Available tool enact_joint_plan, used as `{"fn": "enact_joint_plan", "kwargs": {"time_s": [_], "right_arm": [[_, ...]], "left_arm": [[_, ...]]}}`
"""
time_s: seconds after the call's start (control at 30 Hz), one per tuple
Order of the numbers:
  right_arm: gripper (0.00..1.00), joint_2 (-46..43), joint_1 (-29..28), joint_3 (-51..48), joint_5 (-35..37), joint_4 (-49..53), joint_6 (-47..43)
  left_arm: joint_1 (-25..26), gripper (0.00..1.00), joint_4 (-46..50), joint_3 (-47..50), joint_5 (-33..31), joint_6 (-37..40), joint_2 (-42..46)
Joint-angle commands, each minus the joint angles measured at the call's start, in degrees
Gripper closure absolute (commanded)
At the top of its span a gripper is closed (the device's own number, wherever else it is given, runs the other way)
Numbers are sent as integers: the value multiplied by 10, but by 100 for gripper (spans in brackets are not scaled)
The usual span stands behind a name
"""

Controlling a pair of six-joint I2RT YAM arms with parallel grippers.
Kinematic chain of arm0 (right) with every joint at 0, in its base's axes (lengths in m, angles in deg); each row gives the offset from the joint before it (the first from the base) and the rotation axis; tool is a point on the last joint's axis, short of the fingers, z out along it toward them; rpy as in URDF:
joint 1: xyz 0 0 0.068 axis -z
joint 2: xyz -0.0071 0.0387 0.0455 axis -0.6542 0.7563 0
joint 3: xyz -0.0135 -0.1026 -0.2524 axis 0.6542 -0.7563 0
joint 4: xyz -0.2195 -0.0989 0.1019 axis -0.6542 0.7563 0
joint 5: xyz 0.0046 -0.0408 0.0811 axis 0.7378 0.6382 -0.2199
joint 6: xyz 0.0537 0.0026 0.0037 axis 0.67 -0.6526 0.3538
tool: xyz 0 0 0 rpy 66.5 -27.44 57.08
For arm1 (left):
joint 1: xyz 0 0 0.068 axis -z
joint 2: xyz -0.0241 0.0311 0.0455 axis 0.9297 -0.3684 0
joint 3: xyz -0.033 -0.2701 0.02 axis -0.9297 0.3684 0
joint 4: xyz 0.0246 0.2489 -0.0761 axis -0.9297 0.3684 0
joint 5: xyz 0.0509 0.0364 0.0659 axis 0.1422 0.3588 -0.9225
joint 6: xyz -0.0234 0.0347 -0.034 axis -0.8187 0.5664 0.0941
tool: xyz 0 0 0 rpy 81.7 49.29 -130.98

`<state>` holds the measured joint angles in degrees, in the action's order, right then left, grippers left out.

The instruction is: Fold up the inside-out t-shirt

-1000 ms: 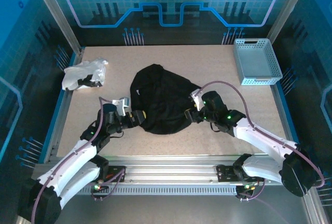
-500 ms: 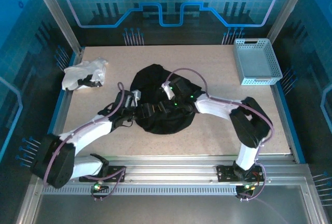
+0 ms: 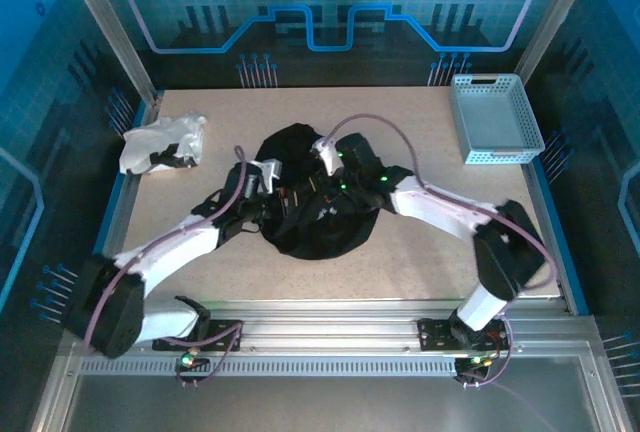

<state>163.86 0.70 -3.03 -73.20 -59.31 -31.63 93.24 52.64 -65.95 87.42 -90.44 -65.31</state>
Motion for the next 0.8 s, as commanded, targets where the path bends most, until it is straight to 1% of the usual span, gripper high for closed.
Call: {"fn": "enact_joint_plan", "kwargs": {"time_s": [0.0,0.13,0.23,0.37,0.47,0.57,0.63,0.77], "right_arm": [[100,-81,10,-9,-23,-11,-31],[100,-147,17,6,-24,7,-52],[100,-179,17,31,-17,36,-72],[100,-224,17,37,-3,52,-91],[100,-247,18,29,9,59,-99],[100,-248,17,26,0,73,-94],[100,-236,16,30,-29,80,-88],[92,-185,-6,45,-108,73,-76]], "left_arm": [[1,100,-28,-29,33,13,86],[0,100,-13,-63,37,15,160],[1,100,6,-97,48,13,180],[1,100,19,-130,60,9,183],[0,100,44,-144,26,19,182],[-2,100,89,-153,-35,30,179],[-12,100,124,-157,-75,30,181],[-46,100,175,-144,-127,34,218]]}}
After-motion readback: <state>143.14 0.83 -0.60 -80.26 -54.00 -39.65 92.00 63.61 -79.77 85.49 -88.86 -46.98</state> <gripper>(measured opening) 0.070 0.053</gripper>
